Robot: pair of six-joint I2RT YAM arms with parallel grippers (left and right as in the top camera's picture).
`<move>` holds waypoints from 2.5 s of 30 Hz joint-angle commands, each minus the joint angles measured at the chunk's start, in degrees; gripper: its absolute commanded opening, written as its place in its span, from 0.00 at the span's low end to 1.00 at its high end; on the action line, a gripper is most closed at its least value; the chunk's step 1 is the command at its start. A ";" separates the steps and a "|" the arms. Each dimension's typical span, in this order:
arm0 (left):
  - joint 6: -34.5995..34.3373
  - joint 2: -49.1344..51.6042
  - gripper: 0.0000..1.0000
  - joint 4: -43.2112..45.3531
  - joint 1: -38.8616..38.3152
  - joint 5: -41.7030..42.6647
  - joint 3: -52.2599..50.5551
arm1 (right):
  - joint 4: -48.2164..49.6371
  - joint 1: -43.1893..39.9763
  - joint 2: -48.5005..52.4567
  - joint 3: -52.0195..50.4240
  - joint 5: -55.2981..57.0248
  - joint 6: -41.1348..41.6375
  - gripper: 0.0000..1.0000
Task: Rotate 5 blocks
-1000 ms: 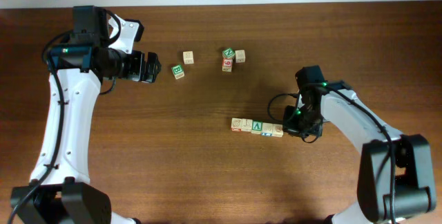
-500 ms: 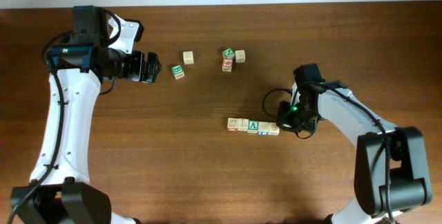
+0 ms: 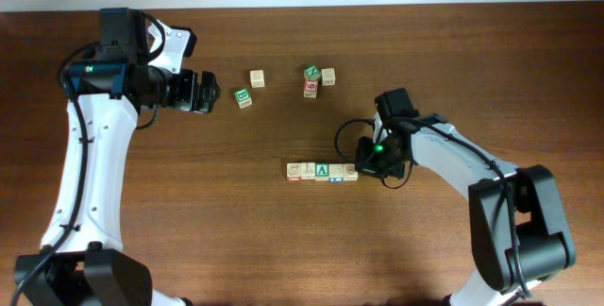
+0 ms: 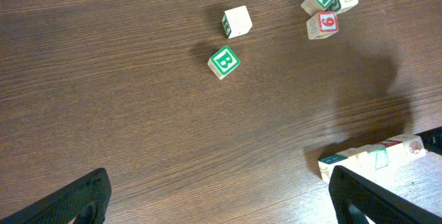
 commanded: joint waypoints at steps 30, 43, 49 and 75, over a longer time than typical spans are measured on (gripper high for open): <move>0.13 0.31 0.74 0.96 -0.04 25.62 1.05 | -25.77 -12.68 -0.96 25.14 -25.40 -21.27 0.09; -26.21 0.74 0.00 -1.38 -6.60 1.92 -0.96 | -36.41 -22.93 -11.39 20.70 -21.88 -30.16 0.04; -33.48 3.80 0.00 -1.62 -14.27 -7.28 -1.31 | -25.35 -19.26 -11.39 8.96 -21.66 -27.41 0.04; -25.49 10.08 0.00 18.86 -16.92 6.60 -28.48 | -7.93 -10.29 -3.02 -0.85 -15.39 -17.16 0.04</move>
